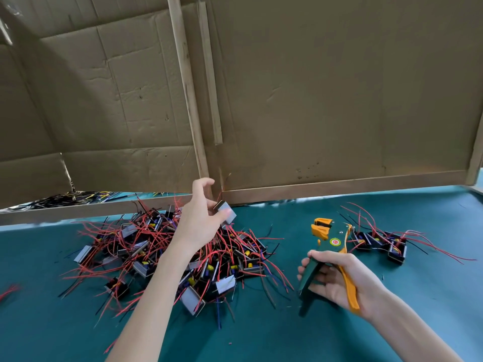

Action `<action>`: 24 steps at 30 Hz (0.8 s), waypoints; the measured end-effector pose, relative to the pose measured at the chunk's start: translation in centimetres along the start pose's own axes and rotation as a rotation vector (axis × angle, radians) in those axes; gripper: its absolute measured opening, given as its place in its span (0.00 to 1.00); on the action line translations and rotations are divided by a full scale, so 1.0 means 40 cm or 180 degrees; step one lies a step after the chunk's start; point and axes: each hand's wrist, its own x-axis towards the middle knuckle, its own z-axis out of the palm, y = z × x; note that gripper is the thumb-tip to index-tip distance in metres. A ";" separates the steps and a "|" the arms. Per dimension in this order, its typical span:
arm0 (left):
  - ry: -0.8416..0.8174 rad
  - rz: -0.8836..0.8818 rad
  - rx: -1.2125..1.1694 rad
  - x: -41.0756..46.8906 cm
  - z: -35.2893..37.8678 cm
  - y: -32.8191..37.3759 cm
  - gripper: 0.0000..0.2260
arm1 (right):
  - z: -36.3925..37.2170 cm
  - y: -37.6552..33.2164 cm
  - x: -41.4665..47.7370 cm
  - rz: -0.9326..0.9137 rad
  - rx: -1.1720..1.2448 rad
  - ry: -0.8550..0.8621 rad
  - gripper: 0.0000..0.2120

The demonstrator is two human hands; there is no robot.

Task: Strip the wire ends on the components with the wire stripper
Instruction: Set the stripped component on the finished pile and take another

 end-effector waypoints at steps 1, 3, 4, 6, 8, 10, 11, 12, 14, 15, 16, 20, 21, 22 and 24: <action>-0.0064 -0.0034 -0.0214 -0.001 -0.001 0.006 0.27 | 0.001 0.000 0.000 -0.0004 -0.0003 -0.0010 0.08; -0.0128 -0.0124 -0.0486 -0.001 -0.004 0.008 0.28 | 0.002 -0.001 -0.001 -0.0016 -0.0001 -0.0023 0.08; -0.0130 -0.0121 -0.0543 -0.001 -0.006 0.006 0.26 | 0.003 -0.001 -0.002 -0.0023 -0.0007 -0.0023 0.08; -0.0098 0.0033 -0.0621 -0.003 -0.013 0.001 0.21 | 0.006 -0.003 -0.003 -0.0041 -0.0024 -0.0026 0.08; 0.0058 0.0309 -0.0671 -0.003 -0.022 0.001 0.20 | 0.007 -0.002 -0.004 -0.0053 -0.0052 -0.0033 0.08; 0.0228 0.0561 -0.0593 0.000 -0.029 0.003 0.21 | 0.008 -0.001 -0.004 -0.0056 -0.0071 -0.0046 0.08; 0.0193 0.0622 -0.0604 0.002 -0.031 0.002 0.22 | 0.009 0.000 -0.004 -0.0057 -0.0080 -0.0055 0.09; 0.0051 0.0625 -0.0649 0.003 -0.029 0.001 0.23 | 0.009 0.001 -0.004 -0.0058 -0.0090 -0.0062 0.09; -0.0293 0.0609 -0.0297 0.000 -0.012 -0.008 0.25 | 0.011 0.005 -0.005 -0.0055 -0.0112 -0.0071 0.09; -0.0429 0.0636 0.0118 -0.003 0.002 -0.016 0.27 | 0.012 0.006 -0.006 -0.0050 -0.0121 -0.0075 0.09; -0.0587 0.0650 0.0490 -0.005 0.017 -0.025 0.28 | 0.012 0.007 -0.006 -0.0045 -0.0128 -0.0082 0.09; -0.1248 0.0327 0.1042 -0.019 0.073 -0.051 0.25 | 0.010 0.008 -0.005 -0.0045 -0.0148 -0.0098 0.09; -0.1229 0.0253 0.1118 -0.022 0.085 -0.055 0.23 | 0.010 0.007 -0.004 -0.0047 -0.0146 -0.0096 0.09; -0.1140 0.0210 0.1188 -0.025 0.096 -0.058 0.21 | 0.009 0.007 -0.004 -0.0049 -0.0142 -0.0096 0.09; -0.0898 0.0203 0.1311 -0.029 0.116 -0.062 0.21 | 0.009 0.006 -0.005 -0.0057 -0.0140 -0.0112 0.10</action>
